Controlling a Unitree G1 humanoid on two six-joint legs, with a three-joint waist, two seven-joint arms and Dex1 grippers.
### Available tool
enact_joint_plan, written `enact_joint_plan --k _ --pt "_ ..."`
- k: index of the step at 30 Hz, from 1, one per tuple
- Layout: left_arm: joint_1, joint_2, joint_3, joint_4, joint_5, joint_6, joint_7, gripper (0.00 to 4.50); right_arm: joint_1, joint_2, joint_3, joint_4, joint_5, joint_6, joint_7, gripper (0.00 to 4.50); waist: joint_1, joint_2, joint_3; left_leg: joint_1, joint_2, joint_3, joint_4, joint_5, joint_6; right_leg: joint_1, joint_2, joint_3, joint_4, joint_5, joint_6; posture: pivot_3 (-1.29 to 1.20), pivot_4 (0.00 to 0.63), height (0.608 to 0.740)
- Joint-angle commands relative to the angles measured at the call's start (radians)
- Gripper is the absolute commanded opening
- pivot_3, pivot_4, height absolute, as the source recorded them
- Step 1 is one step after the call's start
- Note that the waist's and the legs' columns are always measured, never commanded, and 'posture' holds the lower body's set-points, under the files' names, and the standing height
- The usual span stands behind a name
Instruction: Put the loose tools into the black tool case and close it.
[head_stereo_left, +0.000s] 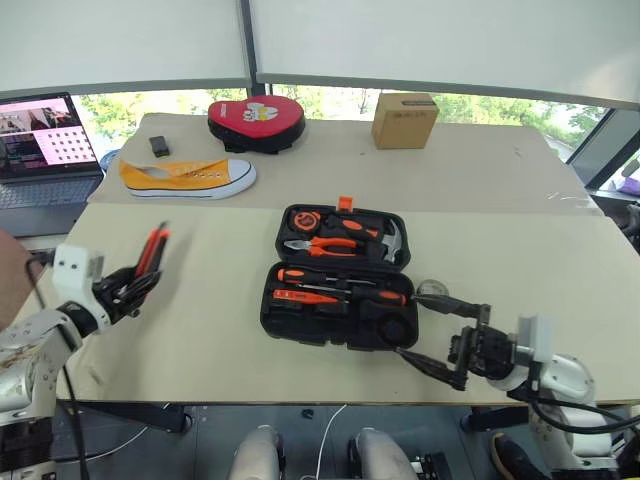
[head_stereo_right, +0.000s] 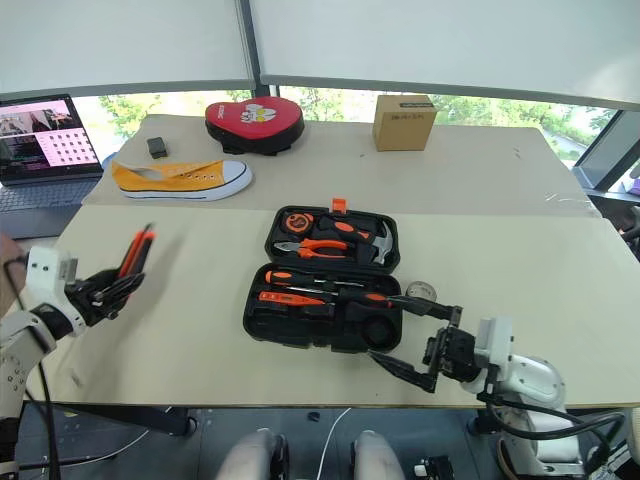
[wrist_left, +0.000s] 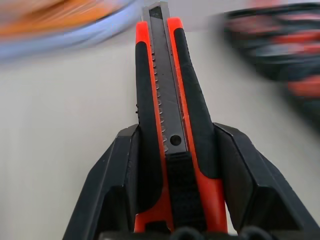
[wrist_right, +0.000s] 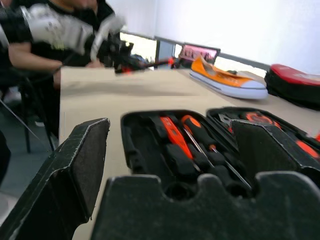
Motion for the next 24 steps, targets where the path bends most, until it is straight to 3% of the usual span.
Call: enact_joint_plan --k 1,4,10,16,24 --pt "-0.153 0.003 -0.205 -0.092 -0.031 -0.044 -0.263 1.75 0.025 -0.042 -0.085 0.005 0.009 -0.027 0.004 4.50 0.001 0.001 0.000 0.000 -0.001 0.001 0.000 0.000 0.000 0.000 0.000 0.000 0.000 0.000 0.000 0.00 0.150 0.740" --pt "-0.296 0.004 -0.434 -0.083 0.073 -0.042 -0.412 1.75 0.078 -0.100 -0.156 -0.001 0.020 -0.011 0.017 4.50 0.001 0.002 0.001 -0.002 -0.003 0.008 0.002 0.005 0.010 0.001 0.003 0.000 -0.001 0.000 0.001 0.00 0.150 0.740" --pt "-0.469 -0.079 -0.655 0.075 0.307 -0.171 -0.434 1.75 0.198 -0.152 -0.236 -0.046 0.044 0.031 0.019 4.50 -0.013 0.003 0.001 0.000 0.001 0.006 0.002 0.003 0.012 0.002 0.014 0.005 -0.001 -0.001 0.004 0.00 0.150 0.740" --pt "-0.566 -0.146 -0.731 0.227 0.426 -0.232 -0.440 1.75 0.266 -0.130 -0.257 -0.104 0.048 0.038 -0.009 4.50 -0.010 0.003 0.001 0.000 0.001 0.006 0.002 0.004 0.012 0.002 0.014 0.006 -0.001 -0.001 0.005 0.00 0.150 0.740" --pt "-0.607 -0.203 -0.772 0.245 0.472 -0.174 -0.466 1.75 0.293 -0.124 -0.270 -0.104 0.045 0.030 -0.010 4.50 0.000 0.004 0.001 -0.001 0.000 0.006 0.004 0.003 0.012 0.002 0.012 0.006 -0.001 -0.001 0.006 0.00 0.150 0.740"
